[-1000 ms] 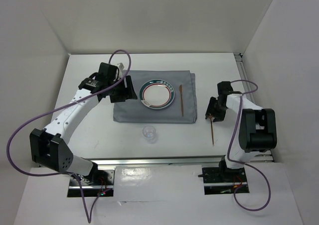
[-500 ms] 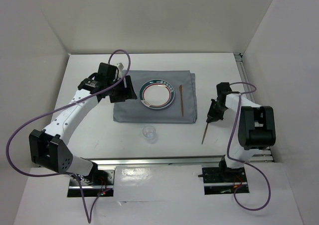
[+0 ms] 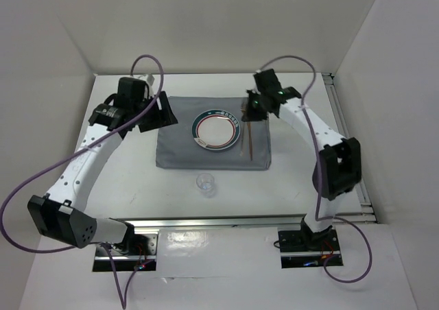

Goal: Set the dinner table for one person

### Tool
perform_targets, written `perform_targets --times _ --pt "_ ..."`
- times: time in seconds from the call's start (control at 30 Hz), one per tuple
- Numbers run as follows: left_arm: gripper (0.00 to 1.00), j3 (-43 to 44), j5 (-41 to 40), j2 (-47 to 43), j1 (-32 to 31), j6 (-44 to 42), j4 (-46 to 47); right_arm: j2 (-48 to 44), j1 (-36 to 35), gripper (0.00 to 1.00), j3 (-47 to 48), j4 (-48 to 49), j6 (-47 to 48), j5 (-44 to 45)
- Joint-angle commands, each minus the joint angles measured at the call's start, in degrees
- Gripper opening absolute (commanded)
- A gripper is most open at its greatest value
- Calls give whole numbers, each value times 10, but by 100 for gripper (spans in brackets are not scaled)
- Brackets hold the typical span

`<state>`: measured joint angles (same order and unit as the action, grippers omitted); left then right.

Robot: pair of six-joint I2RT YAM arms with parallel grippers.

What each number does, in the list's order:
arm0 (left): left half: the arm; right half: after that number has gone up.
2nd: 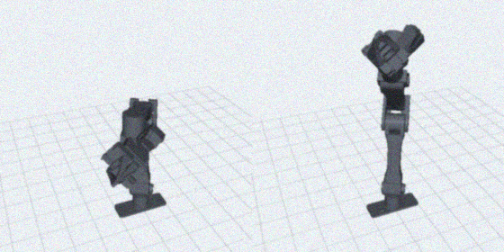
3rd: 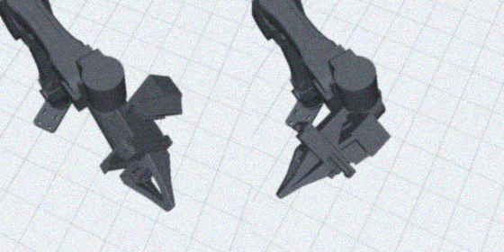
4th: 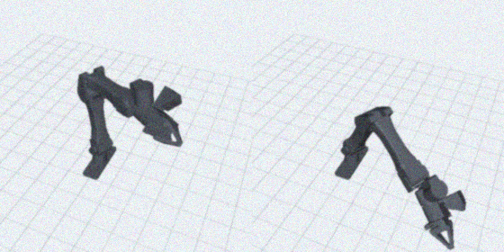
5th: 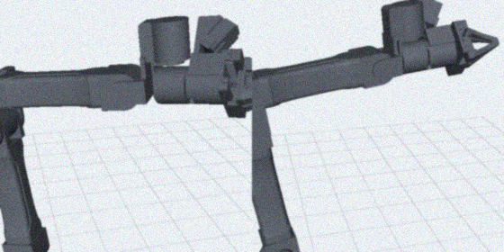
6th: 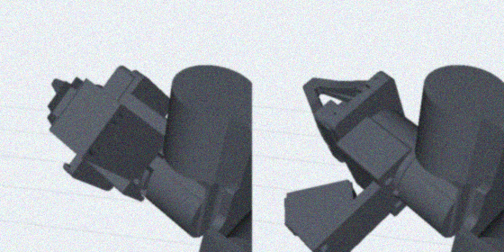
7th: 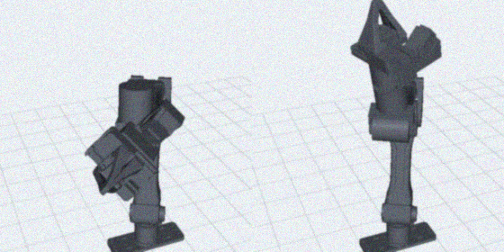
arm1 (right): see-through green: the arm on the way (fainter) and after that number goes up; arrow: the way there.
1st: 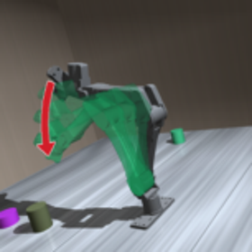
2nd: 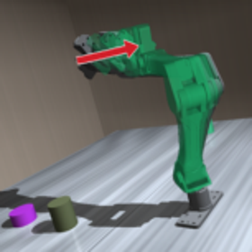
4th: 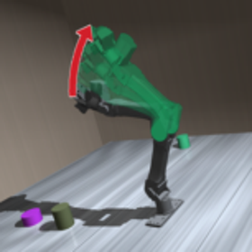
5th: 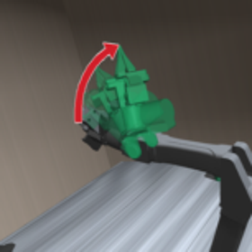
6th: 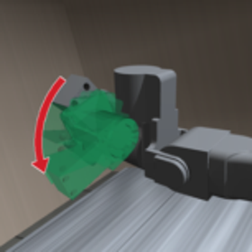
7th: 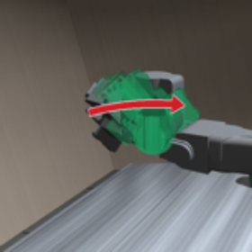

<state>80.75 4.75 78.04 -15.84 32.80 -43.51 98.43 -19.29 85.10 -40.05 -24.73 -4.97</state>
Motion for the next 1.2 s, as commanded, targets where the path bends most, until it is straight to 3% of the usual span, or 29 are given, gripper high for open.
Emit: perform_targets --times 0.0,0.03,0.23,0.33,0.57,1.0,1.17 --pt "78 42 -59 -58 28 6 -30 105 -72 0 141 -2 -33 -33" --pt "78 42 -65 -58 28 11 -30 106 -86 0 179 -2 -33 -33" --pt "78 13 -90 -133 41 41 -22 318 -151 0 446 14 -61 -114" --pt "78 6 -96 -148 47 46 -22 390 -175 0 509 51 -75 -129" --pt "78 6 -96 -153 58 28 -33 440 -200 0 473 142 -123 -114" --pt "78 -5 -84 -153 69 6 -38 488 -200 1 475 175 -153 -64" --pt "78 -5 -84 -158 74 1 -43 493 -200 27 481 175 -153 -64"
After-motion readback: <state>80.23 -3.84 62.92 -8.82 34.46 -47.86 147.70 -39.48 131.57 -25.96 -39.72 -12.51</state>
